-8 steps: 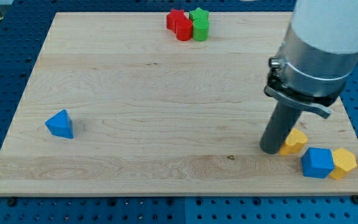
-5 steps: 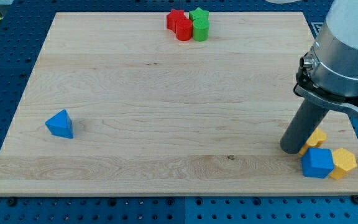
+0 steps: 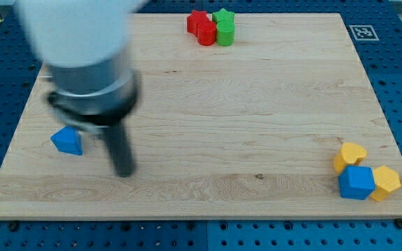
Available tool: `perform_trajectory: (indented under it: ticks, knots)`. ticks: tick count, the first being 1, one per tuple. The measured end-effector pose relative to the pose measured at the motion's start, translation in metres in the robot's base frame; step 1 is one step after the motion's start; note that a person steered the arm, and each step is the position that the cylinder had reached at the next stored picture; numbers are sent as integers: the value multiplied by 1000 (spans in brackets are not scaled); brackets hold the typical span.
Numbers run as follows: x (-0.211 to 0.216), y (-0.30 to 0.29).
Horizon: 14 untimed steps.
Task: Move the blue triangle to the center
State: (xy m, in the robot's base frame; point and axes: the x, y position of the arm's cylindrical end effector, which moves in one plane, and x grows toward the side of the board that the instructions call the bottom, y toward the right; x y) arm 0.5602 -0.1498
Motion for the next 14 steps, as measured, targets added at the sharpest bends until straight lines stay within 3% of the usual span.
perform_trajectory:
  ticks: [1, 4, 8, 13, 14]
  knots:
    - [-3, -79]
    - [-48, -86]
    - [-49, -18]
    - [-115, 82]
    - [-116, 78]
